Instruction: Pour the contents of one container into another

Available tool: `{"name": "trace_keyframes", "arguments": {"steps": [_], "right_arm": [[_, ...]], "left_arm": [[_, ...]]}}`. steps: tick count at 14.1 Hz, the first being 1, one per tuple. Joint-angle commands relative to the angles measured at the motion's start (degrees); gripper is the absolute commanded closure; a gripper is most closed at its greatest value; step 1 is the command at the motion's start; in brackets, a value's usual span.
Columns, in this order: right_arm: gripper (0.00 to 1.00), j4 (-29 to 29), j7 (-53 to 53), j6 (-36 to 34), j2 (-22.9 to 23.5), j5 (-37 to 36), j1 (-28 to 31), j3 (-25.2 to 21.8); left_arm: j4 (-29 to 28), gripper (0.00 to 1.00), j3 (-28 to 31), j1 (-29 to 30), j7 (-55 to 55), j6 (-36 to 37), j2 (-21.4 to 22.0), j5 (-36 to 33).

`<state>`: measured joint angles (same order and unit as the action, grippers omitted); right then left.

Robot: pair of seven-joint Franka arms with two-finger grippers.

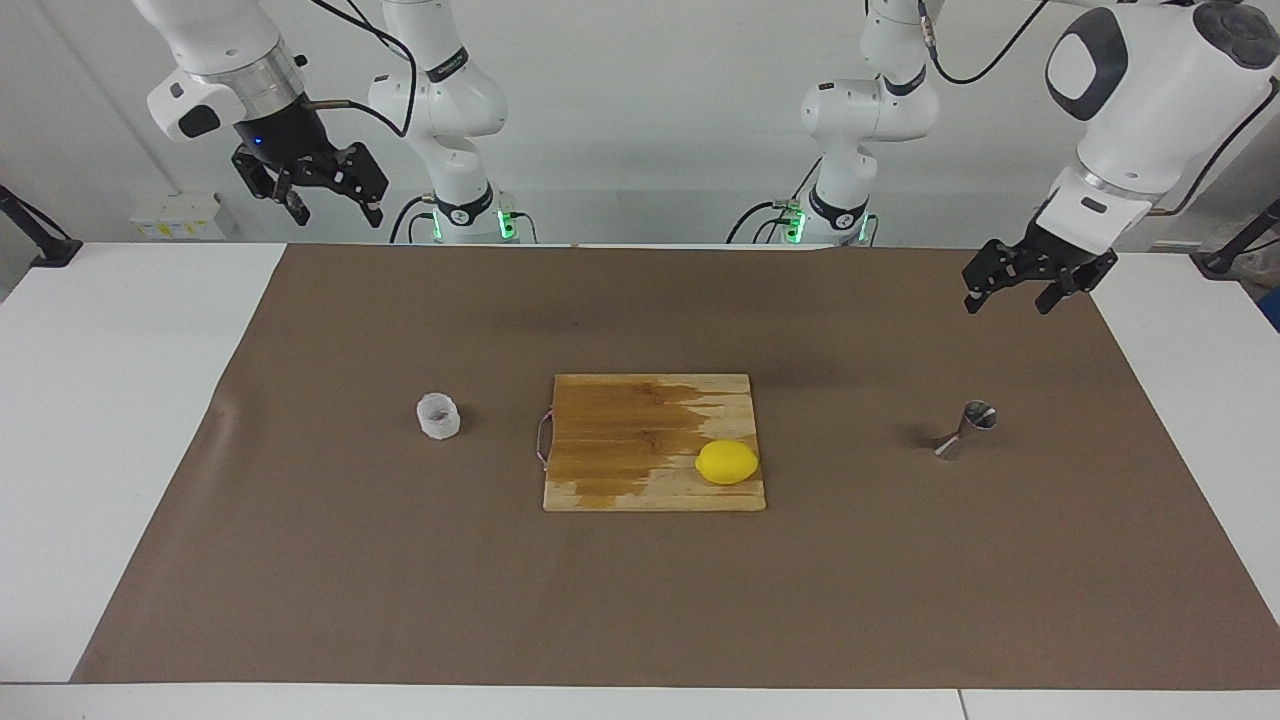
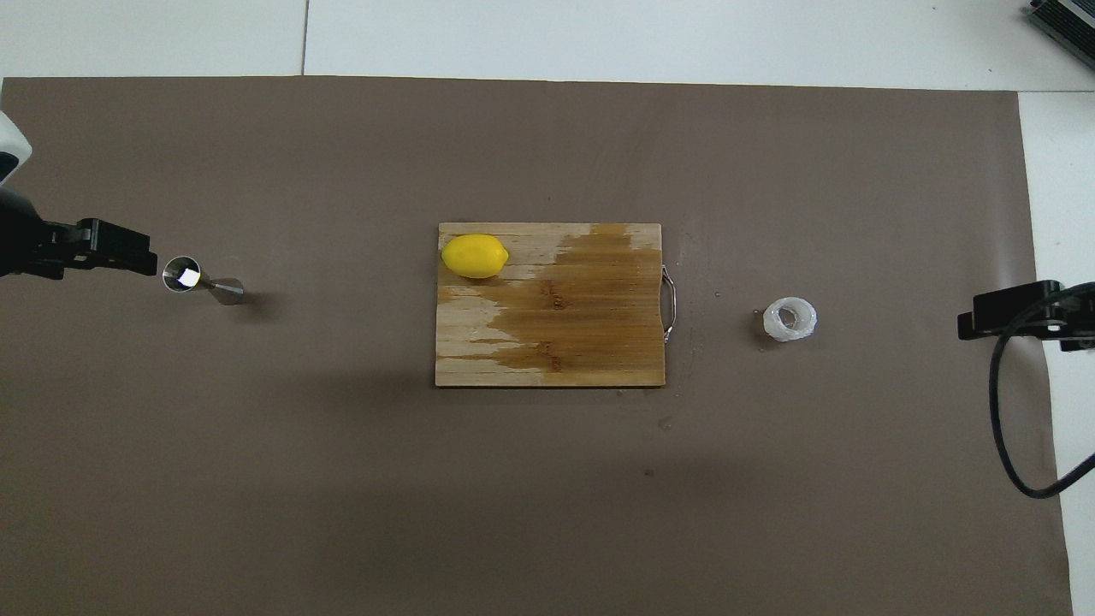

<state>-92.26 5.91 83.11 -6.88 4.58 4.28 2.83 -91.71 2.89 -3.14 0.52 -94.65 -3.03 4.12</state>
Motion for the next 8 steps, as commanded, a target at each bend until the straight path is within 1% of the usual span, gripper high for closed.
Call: {"name": "trace_keyframes", "arguments": {"steps": [1,3,4,6,8], "right_arm": [[0.0,-0.02,0.6,-0.93,-0.5,0.87,1.0,0.59],[0.0,-0.02,0.6,-0.93,-0.5,0.96,1.0,0.51],[0.0,-0.02,0.6,-0.93,-0.5,0.96,1.08,0.51],[0.0,-0.02,0.6,-0.93,-0.5,0.96,1.0,0.51],[0.0,-0.02,0.6,-0.93,-0.5,0.96,1.0,0.59]], "left_arm": [[11.16,0.0,0.53,2.61,-2.61,2.87,-9.86,2.9],[15.66,0.0,0.89,5.33,-5.6,3.94,-14.27,6.49],[16.55,0.0,0.98,6.82,-8.4,4.03,-15.94,8.08],[16.65,0.0,0.98,8.76,-14.9,3.42,-16.83,11.24],[18.04,0.0,1.33,10.87,-22.8,3.85,-20.94,15.02]]}}
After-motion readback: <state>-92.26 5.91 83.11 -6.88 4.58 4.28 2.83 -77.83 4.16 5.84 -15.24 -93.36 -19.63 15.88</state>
